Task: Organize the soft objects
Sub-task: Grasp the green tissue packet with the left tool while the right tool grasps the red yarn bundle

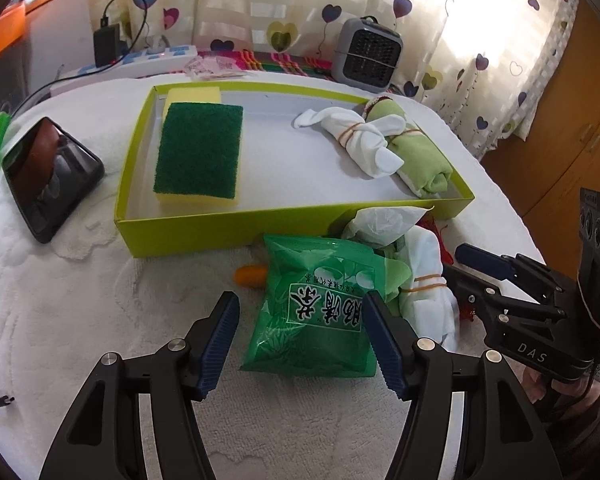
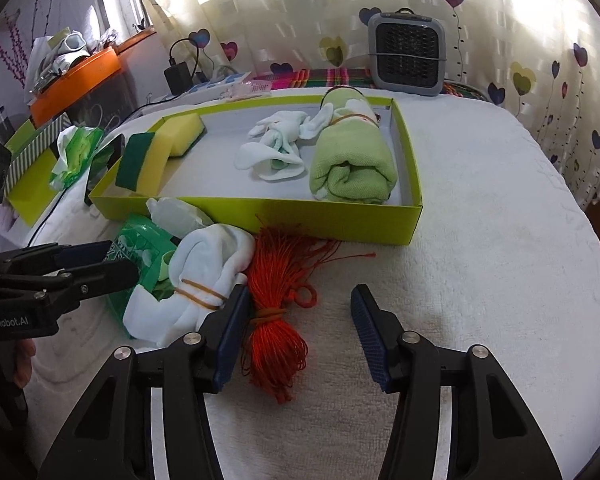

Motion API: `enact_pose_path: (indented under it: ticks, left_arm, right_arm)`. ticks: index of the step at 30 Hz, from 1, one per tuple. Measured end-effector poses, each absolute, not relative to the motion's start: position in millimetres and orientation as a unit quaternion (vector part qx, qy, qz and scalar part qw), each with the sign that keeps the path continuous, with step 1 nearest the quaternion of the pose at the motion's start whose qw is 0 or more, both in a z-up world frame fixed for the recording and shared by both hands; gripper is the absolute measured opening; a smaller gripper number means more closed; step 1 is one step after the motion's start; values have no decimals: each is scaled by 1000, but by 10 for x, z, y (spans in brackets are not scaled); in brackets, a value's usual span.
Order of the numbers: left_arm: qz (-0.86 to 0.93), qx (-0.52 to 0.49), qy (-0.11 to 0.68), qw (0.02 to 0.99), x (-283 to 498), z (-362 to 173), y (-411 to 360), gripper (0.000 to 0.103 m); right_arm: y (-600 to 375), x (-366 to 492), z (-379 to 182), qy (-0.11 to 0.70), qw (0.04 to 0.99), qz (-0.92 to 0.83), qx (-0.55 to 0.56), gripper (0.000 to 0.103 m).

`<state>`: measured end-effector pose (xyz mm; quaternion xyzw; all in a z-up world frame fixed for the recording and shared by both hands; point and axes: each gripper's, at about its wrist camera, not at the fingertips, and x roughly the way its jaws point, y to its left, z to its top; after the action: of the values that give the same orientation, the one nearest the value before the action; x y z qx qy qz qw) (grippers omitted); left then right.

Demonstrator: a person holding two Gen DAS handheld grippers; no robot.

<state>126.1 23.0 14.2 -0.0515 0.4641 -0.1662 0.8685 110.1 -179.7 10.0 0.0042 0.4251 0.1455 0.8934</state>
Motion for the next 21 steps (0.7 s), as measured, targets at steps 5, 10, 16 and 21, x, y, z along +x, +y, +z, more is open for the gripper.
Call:
enact_pose_path:
  ticks: [5,10,16,21]
  left_arm:
    - [-169,-37,464,869,1251,137,175,64]
    - [-165,-31,464,870,1252,127,153,64]
    - [-156,-28,464,872,1251,125,142,63]
    - [-152,-26,459,875,1223,147,144,51]
  right_arm:
    - [-1795,1094,103,424,893,150,0,42]
    - [-1820,1098,104,424,894,148,4,34]
    - [-1859,1087,104,423,894,148,13,22]
    - [-1862,1065,109,421,895,148,14,19]
